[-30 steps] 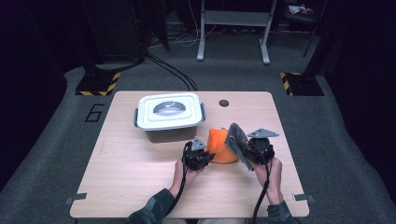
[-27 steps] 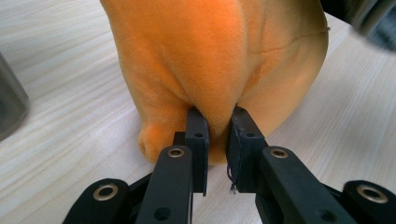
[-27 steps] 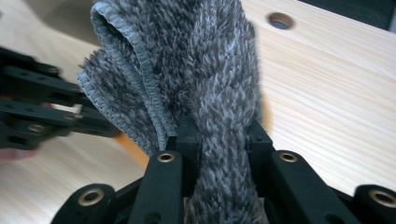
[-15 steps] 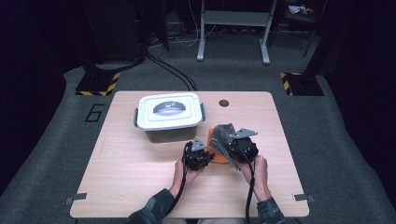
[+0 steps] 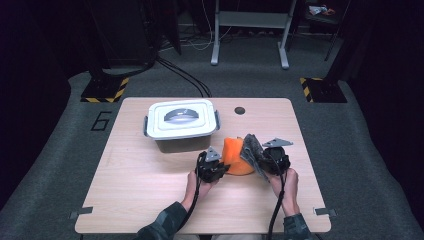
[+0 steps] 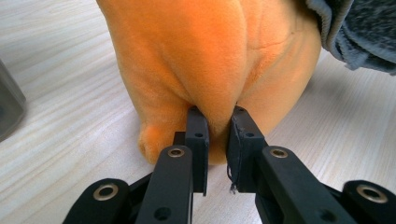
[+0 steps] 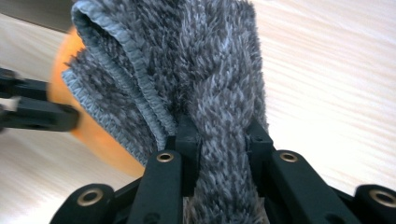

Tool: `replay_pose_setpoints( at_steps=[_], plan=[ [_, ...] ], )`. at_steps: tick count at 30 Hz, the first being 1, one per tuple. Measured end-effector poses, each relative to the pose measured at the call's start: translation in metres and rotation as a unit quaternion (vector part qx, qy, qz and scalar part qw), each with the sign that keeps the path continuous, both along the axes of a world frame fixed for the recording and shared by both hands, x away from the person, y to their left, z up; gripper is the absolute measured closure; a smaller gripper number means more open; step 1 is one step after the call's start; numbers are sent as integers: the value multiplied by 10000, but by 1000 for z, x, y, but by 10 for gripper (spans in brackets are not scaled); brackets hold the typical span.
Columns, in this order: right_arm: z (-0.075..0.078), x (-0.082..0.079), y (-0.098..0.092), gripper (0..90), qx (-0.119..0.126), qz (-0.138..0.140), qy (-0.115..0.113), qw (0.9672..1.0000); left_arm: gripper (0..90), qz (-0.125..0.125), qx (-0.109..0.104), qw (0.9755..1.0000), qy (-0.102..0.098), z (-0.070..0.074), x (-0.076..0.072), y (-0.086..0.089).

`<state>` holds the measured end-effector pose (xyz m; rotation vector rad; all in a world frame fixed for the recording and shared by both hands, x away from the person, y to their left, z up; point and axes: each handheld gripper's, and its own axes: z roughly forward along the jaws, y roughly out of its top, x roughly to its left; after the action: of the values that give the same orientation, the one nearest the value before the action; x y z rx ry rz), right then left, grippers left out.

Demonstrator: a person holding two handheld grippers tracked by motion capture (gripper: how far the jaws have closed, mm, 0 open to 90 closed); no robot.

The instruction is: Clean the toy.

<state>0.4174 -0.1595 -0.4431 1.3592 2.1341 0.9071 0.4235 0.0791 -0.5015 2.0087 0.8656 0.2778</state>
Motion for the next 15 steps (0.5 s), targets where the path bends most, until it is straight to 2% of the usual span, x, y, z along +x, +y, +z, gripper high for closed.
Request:
replay_pose_setpoints(
  at_steps=[5,8,13,15],
  plan=[
    [-8,5,-11,733,-9,-179,141,9997,799,2,-1,10000,7,0,0,0],
    [-18,11,-20,732,140,-230,306,9992,799,-7,1,10000,4,0,0,0],
    [-28,18,-24,733,58,-349,455,9983,799,-3,-3,10000,4,0,0,0],
    [-35,21,-25,733,41,-408,585,9974,799,4,-5,10000,-11,-1,1,0]
  ],
)
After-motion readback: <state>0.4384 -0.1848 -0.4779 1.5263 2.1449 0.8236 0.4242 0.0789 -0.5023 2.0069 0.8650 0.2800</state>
